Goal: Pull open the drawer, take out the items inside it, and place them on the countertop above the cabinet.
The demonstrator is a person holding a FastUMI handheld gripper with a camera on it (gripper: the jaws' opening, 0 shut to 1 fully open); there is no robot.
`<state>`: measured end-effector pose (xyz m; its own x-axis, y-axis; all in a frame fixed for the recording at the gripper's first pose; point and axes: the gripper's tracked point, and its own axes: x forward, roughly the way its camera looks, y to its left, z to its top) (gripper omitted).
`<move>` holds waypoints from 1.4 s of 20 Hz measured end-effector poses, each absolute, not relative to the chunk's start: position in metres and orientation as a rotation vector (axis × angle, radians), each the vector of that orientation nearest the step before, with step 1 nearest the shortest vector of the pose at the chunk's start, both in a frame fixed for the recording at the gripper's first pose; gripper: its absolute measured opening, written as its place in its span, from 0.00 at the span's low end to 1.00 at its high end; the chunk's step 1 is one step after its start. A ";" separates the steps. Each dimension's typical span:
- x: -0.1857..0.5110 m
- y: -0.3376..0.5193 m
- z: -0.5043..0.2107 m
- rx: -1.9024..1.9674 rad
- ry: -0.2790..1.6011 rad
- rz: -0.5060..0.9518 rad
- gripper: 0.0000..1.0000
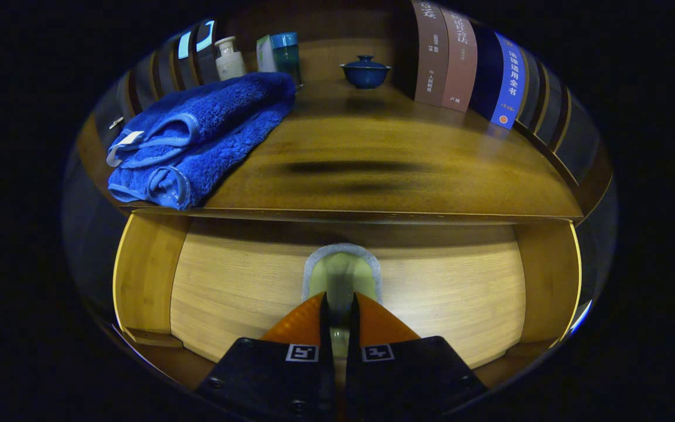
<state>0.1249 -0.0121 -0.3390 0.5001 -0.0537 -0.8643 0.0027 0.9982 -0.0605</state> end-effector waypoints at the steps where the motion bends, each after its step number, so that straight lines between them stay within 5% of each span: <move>1: 0.123 -0.011 -0.335 -0.056 1.036 -0.029 0.12; 15: 0.105 0.013 -0.189 0.017 0.741 0.043 0.12; 28: 0.247 -0.006 -0.194 0.040 0.759 -0.005 0.12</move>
